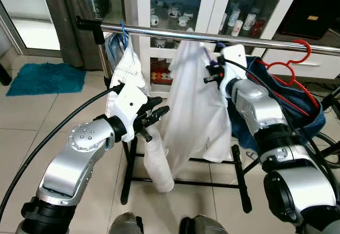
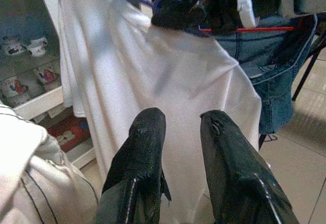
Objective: Hang hanger
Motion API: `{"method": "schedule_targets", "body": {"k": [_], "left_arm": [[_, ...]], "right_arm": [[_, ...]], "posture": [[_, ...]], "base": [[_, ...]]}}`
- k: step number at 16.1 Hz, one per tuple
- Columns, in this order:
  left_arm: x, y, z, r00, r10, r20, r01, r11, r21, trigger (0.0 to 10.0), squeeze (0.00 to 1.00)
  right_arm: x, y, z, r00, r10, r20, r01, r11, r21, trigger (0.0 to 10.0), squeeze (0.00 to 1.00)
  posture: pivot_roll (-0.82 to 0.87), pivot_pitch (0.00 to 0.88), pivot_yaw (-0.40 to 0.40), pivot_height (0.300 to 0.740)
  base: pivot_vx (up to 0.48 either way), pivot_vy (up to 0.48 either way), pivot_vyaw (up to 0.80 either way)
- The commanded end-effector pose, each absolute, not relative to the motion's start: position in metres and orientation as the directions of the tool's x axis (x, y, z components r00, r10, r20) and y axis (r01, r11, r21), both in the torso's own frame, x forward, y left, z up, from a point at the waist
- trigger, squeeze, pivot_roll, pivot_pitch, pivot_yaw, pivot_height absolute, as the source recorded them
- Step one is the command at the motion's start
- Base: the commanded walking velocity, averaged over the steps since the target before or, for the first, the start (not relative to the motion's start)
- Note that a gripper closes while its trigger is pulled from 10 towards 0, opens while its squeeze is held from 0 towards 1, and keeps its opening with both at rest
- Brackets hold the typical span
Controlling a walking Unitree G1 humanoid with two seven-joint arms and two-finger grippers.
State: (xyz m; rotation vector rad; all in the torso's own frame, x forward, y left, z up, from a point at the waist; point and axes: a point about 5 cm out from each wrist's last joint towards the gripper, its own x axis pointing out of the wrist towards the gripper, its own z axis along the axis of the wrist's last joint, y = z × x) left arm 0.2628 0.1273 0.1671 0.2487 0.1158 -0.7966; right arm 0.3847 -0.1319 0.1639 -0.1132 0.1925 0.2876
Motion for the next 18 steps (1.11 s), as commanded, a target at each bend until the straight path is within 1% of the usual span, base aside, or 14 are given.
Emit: {"method": "schedule_targets", "body": {"k": [1, 2, 4, 7, 8, 11, 14, 15, 16, 17, 18], "left_arm": [[0.264, 0.124, 0.170, 0.690, -0.698, -0.191, 0.723, 0.667, 0.178, 10.0, 0.00], [0.264, 0.124, 0.171, 0.688, -0.700, -0.190, 0.726, 0.665, 0.178, 10.0, 0.00], [0.265, 0.123, 0.172, 0.682, -0.707, -0.190, 0.732, 0.657, 0.182, 10.0, 0.00], [0.265, 0.122, 0.172, 0.671, -0.715, -0.197, 0.741, 0.646, 0.184, 10.0, 0.00], [0.265, 0.122, 0.172, 0.668, -0.717, -0.201, 0.744, 0.642, 0.185, 10.0, 0.00], [0.264, 0.121, 0.171, 0.660, -0.721, -0.211, 0.751, 0.633, 0.185, 10.0, 0.00], [0.261, 0.122, 0.169, 0.647, -0.728, -0.226, 0.762, 0.623, 0.177, 10.0, 0.00], [0.261, 0.122, 0.169, 0.647, -0.728, -0.227, 0.762, 0.623, 0.176, 10.0, 0.00], [0.261, 0.122, 0.169, 0.646, -0.728, -0.229, 0.763, 0.622, 0.176, 10.0, 0.00], [0.262, 0.122, 0.168, 0.644, -0.729, -0.231, 0.765, 0.620, 0.175, 10.0, 0.00], [0.262, 0.122, 0.168, 0.643, -0.730, -0.233, 0.766, 0.618, 0.176, 10.0, 0.00]], "right_arm": [[0.390, -0.135, 0.191, 0.966, 0.243, -0.091, -0.250, 0.966, -0.068, 10.0, 0.00], [0.392, -0.135, 0.193, 0.969, 0.232, -0.081, -0.238, 0.969, -0.068, 10.0, 0.00], [0.399, -0.126, 0.202, 0.968, 0.234, -0.087, -0.240, 0.969, -0.063, 10.0, 0.00], [0.407, -0.113, 0.194, 0.937, 0.244, -0.250, -0.293, 0.939, -0.180, 10.0, 0.00], [0.410, -0.110, 0.192, 0.920, 0.241, -0.309, -0.300, 0.940, -0.160, 10.0, 0.00], [0.412, -0.109, 0.189, 0.893, 0.223, -0.390, -0.293, 0.947, -0.129, 10.0, 0.00], [0.409, -0.117, 0.178, 0.858, 0.195, -0.475, -0.286, 0.950, -0.127, 10.0, 0.00], [0.409, -0.118, 0.177, 0.857, 0.194, -0.478, -0.284, 0.951, -0.123, 10.0, 0.15], [0.408, -0.120, 0.175, 0.856, 0.194, -0.479, -0.280, 0.953, -0.114, 10.0, 0.62], [0.409, -0.123, 0.175, 0.860, 0.200, -0.470, -0.277, 0.956, -0.100, 10.0, 1.00], [0.409, -0.124, 0.177, 0.865, 0.212, -0.454, -0.279, 0.957, -0.085, 10.0, 1.00]], "posture": [[0.03, 0.000, -0.081, 0.740], [0.03, 0.000, -0.081, 0.740], [0.03, 0.000, -0.071, 0.740], [0.02, 0.000, -0.068, 0.740], [0.02, 0.000, -0.068, 0.740], [0.03, 0.000, -0.072, 0.740], [0.04, 0.000, -0.081, 0.740], [0.03, 0.000, -0.079, 0.740], [0.03, 0.000, -0.079, 0.740], [0.03, 0.000, -0.074, 0.740], [0.03, 0.000, -0.067, 0.740]], "base": [[0.000, 0.000, 0.00], [0.000, 0.000, 0.00], [0.000, 0.000, 0.00], [0.000, 0.000, 0.00], [0.000, 0.000, 0.00], [0.000, 0.000, 0.00], [0.000, 0.000, 0.00], [0.000, 0.000, 0.00], [0.000, 0.000, 0.00], [0.000, 0.000, 0.00], [0.000, 0.000, 0.00]]}}
